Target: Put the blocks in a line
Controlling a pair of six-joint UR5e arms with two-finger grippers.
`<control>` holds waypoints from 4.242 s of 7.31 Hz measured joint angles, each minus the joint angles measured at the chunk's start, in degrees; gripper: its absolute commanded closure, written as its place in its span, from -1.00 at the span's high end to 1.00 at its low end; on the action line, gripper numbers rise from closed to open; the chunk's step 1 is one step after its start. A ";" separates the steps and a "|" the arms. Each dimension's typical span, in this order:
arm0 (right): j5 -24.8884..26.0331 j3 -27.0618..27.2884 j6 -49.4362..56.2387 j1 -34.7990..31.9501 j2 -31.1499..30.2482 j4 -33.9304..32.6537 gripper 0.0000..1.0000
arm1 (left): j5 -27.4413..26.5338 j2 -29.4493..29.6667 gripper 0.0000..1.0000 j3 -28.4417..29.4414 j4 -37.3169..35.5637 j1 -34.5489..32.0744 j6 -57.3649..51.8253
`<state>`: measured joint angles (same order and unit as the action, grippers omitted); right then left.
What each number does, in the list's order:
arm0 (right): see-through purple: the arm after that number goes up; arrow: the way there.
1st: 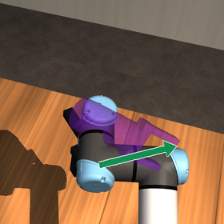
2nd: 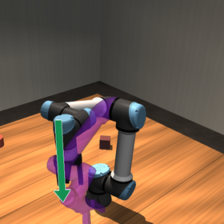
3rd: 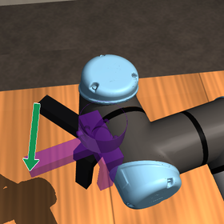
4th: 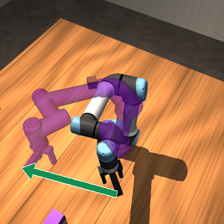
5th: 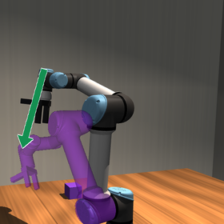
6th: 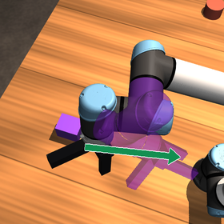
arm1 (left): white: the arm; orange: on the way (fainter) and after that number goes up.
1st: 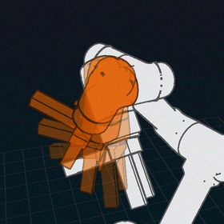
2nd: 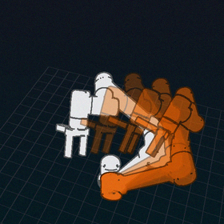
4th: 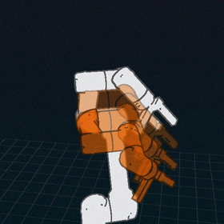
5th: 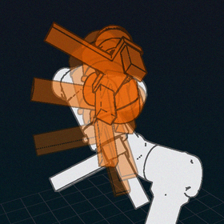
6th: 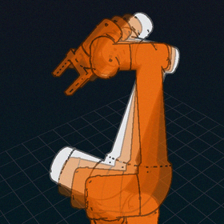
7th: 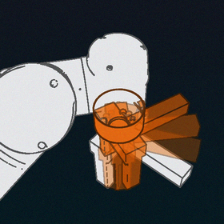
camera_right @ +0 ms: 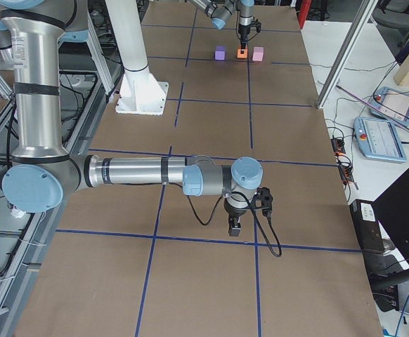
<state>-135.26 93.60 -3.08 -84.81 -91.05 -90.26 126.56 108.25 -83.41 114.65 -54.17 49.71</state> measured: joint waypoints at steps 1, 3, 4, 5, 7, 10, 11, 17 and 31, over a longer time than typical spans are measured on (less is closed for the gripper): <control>0.00 0.00 0.00 0.00 0.00 0.00 1.00 | 0.00 0.10 -0.65 0.24 0.14 0.02 0.03; 0.00 0.00 0.00 0.00 0.00 0.01 1.00 | 0.02 0.37 -0.65 0.68 0.21 0.12 0.06; 0.00 0.00 0.00 0.00 0.00 0.05 1.00 | 0.06 0.42 -0.61 0.82 0.29 0.22 0.07; 0.00 0.00 0.00 0.00 0.00 0.07 1.00 | 0.06 0.48 -0.58 0.97 0.40 0.31 0.06; 0.00 0.00 0.00 0.00 0.00 0.07 1.00 | 0.01 0.52 0.36 1.21 0.47 0.46 0.08; 0.00 0.00 0.00 0.00 0.00 0.04 1.00 | 0.00 0.52 0.98 1.31 0.41 0.71 0.04; 0.00 0.00 0.00 0.00 0.00 0.02 1.00 | 0.00 0.54 0.99 1.31 0.40 0.77 0.04; -0.01 0.00 0.00 0.00 0.00 0.08 1.00 | -0.37 0.79 1.00 -6.26 -8.42 -2.89 -2.94; 0.00 0.00 0.00 0.00 0.00 0.08 1.00 | 8.40 -9.86 1.00 -2.01 -17.54 -36.32 -51.55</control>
<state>-135.26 93.60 -3.08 -84.82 -91.05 -90.19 134.97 98.39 -85.42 97.11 -90.49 -1.84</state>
